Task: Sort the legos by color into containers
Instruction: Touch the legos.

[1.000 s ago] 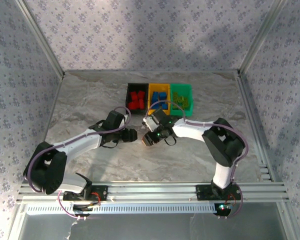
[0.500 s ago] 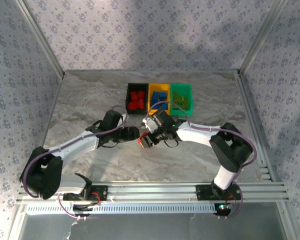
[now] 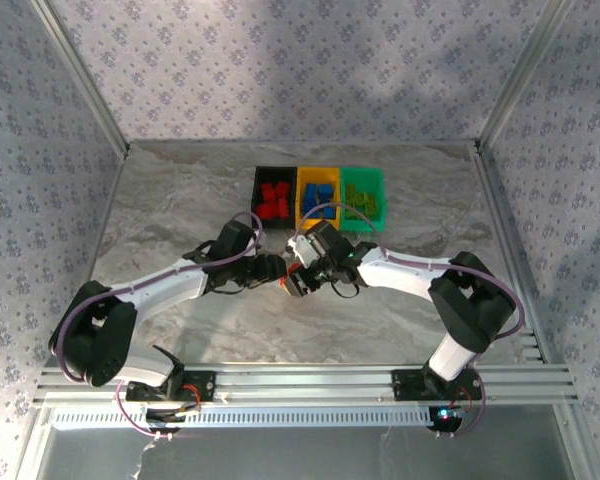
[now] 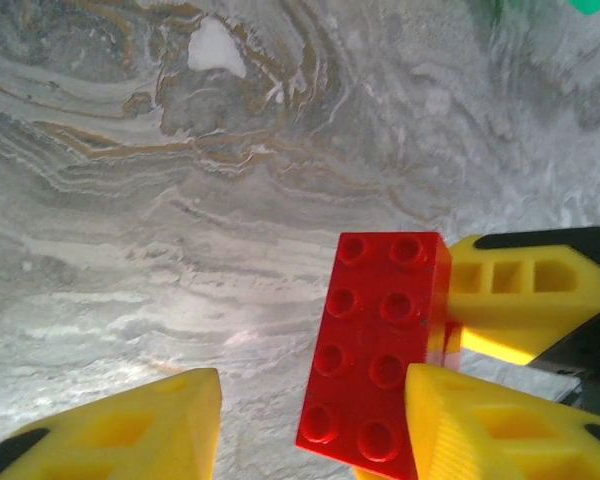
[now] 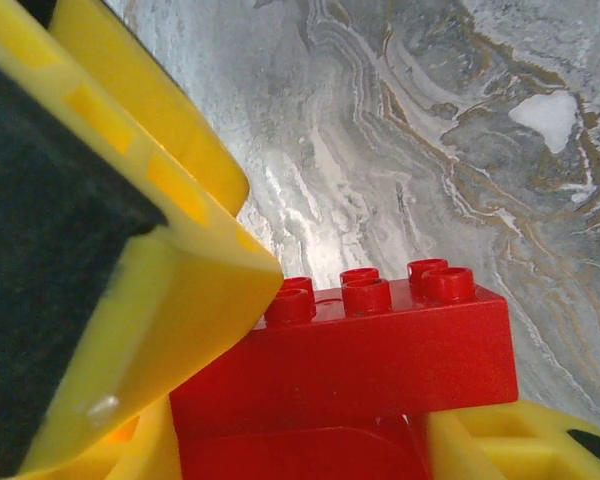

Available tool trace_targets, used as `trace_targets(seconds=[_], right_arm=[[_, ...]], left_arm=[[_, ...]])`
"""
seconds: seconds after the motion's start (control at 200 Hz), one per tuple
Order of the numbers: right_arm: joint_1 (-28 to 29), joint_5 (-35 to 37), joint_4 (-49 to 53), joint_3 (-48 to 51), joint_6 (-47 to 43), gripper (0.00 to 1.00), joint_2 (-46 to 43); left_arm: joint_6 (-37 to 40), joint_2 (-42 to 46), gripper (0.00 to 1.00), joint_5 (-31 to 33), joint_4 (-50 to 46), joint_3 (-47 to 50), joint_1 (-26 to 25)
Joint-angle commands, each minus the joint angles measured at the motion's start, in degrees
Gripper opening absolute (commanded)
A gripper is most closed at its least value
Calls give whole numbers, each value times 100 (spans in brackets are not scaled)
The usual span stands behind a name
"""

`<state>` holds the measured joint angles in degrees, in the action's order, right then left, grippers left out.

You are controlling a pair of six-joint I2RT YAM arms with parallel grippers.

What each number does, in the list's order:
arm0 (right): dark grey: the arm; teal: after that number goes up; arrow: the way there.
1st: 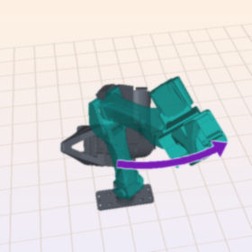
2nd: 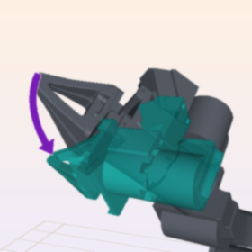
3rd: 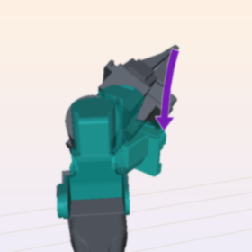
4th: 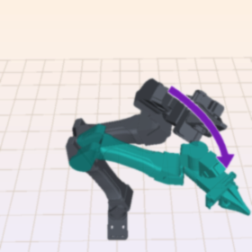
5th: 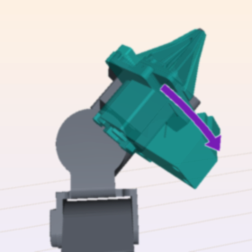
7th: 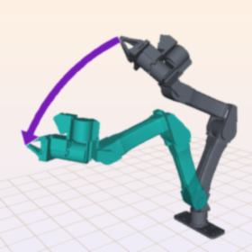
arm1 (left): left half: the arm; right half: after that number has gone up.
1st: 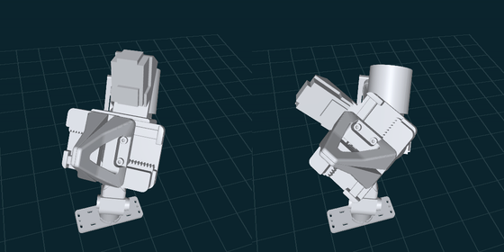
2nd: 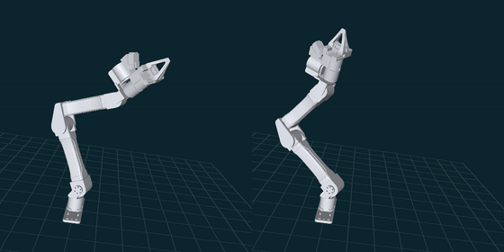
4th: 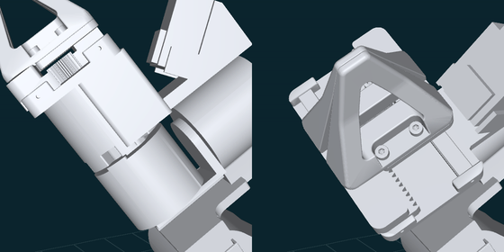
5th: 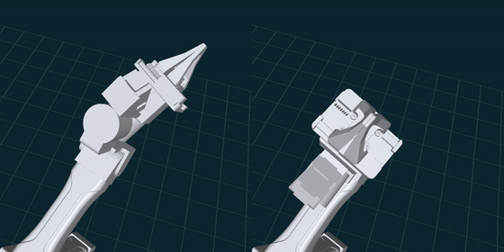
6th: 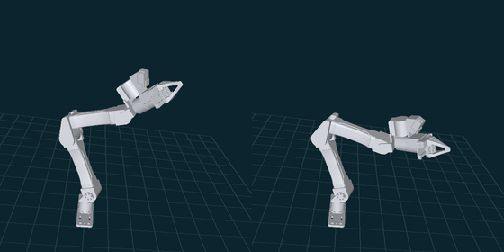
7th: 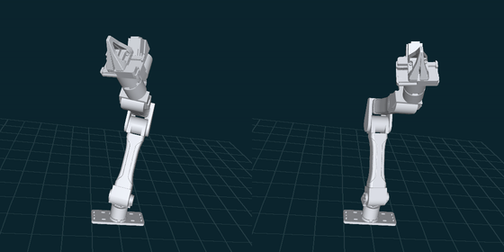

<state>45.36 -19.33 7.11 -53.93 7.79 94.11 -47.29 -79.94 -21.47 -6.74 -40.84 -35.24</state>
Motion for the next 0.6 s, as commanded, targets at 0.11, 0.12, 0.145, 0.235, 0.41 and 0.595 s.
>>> trace_targets(seconds=[0.11,0.12,0.145,0.235,0.41,0.595], right_arm=[[-220,-40,-685,14,241,11,-285],[-225,-37,-679,14,240,11,-287],[-233,-31,-670,14,235,11,-299],[-247,-14,-640,22,223,11,-311],[-232,11,-598,0,214,12,-256],[-177,369,-366,-202,170,12,-141]], left_arm=[[166,69,43,-164,-339,68,211],[173,74,43,-164,-344,76,222],[189,100,43,-164,-374,95,271],[267,204,43,-139,-463,166,437],[412,520,45,-31,-696,244,758],[458,1072,49,213,-807,394,1104]])
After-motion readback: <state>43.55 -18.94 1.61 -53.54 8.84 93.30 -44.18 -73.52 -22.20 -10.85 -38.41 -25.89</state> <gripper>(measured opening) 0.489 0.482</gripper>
